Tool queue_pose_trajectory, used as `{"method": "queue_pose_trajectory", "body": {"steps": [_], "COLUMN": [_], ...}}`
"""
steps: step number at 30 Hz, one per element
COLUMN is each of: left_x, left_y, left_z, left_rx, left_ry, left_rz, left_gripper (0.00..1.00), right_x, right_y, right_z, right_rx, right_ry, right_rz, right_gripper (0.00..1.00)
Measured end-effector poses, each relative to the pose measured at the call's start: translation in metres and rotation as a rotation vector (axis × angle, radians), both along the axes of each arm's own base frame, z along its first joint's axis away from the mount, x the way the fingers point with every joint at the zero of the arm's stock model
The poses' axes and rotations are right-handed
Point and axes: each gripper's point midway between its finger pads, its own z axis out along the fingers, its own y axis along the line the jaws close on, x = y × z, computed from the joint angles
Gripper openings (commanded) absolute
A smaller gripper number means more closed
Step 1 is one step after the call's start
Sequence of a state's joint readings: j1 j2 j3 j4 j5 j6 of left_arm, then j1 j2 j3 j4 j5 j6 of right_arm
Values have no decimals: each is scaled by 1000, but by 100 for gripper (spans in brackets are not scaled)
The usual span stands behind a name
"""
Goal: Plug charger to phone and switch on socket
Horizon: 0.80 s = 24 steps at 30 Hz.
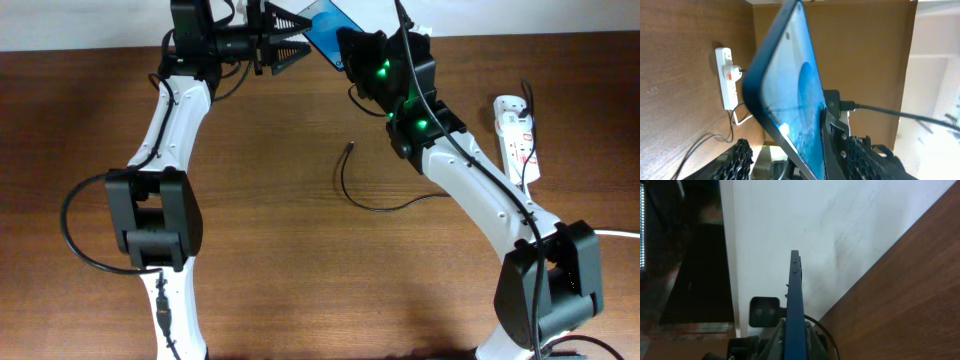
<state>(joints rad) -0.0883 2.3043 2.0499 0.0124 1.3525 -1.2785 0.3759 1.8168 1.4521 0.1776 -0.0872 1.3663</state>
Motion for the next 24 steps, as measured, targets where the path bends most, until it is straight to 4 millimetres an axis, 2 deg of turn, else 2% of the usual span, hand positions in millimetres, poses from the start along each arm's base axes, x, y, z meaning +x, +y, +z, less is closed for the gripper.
{"method": "queue_pose_trajectory", "body": {"steps": [4,7,10,11,13,15,17,18,19,21,23,24], "left_x": [5,6,3,4,9,15,18,19,20,20,20,22], "left_y": [0,-10,-28,-30,-31,-34,-35,-35,-35,-35,-35,-36], "left_z": [-1,-3,-4,-3,0,4,6,7,7,7,7,8], "left_rx": [0,3,9,7,-7,-25,-35,-39,-46,-51,-50,-48], "left_ry": [57,82,96,96,90,70,80,92,134,161,146,120], "left_rz": [34,45,44,51,73,94,114,121,129,129,127,137], "left_gripper": [62,59,49,48,41,23,10,0,0,0,0,0], "right_x": [-1,-7,-11,-12,-12,-11,-10,-10,-10,-11,-12,-14], "right_y": [3,16,22,20,19,17,17,16,16,16,17,20], "right_z": [1,1,-8,-16,-16,-12,-4,-3,-3,-4,-7,-11], "right_rx": [33,42,40,38,57,81,97,114,141,144,118,98], "right_ry": [13,18,60,93,115,121,111,117,129,135,138,146], "right_rz": [-5,-3,-17,-30,-48,-65,-74,-83,-87,-89,-79,-61], "right_gripper": [4,4,4,4,4,4,4,4,4,16,37,44]}}
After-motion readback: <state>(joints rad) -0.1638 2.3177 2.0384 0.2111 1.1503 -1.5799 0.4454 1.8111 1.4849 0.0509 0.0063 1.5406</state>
